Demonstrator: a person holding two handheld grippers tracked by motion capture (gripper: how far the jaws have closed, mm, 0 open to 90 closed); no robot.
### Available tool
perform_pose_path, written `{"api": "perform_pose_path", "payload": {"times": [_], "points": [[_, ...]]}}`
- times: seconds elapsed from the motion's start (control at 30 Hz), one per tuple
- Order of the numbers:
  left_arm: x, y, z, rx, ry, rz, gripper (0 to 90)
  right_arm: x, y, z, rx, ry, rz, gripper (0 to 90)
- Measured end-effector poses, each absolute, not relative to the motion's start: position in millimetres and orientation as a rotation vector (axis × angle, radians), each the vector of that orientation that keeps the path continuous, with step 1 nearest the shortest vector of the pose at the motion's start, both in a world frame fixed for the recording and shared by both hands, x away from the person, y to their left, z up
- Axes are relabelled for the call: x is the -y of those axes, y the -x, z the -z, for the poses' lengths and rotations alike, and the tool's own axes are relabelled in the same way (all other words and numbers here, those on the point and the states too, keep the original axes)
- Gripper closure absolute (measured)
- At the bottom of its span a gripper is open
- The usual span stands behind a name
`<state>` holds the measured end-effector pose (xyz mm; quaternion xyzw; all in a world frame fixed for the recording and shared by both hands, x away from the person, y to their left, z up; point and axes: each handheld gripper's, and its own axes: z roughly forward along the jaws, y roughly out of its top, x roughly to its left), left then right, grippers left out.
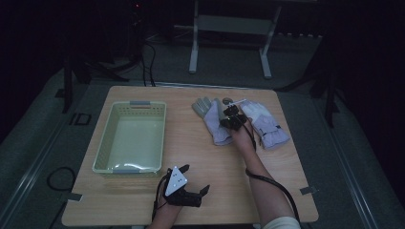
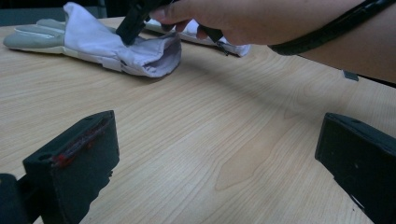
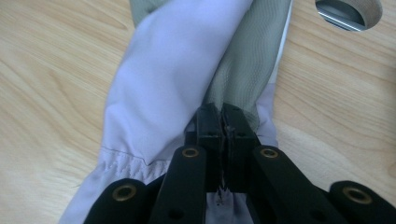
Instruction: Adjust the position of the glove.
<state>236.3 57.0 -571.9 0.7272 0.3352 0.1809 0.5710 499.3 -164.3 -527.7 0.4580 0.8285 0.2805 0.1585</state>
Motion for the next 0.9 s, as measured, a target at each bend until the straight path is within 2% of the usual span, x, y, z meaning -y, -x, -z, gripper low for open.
{"api": "perform_pose_path", "payload": {"times": [0.4, 0.67, 0.9], "points": [[-57, -236, 572, -0.785, -1.707, -0.427, 0.0, 180, -463, 484, -2.193, -1.414, -1.073, 87.8], [-56, -235, 572, -0.784, -1.709, -0.439, 0.0, 184, -402, 456, -2.065, -1.43, -1.153, 87.9], [-56, -235, 572, -0.778, -1.717, -0.446, 0.0, 184, -355, 456, -2.031, -1.446, -1.224, 87.8]]}}
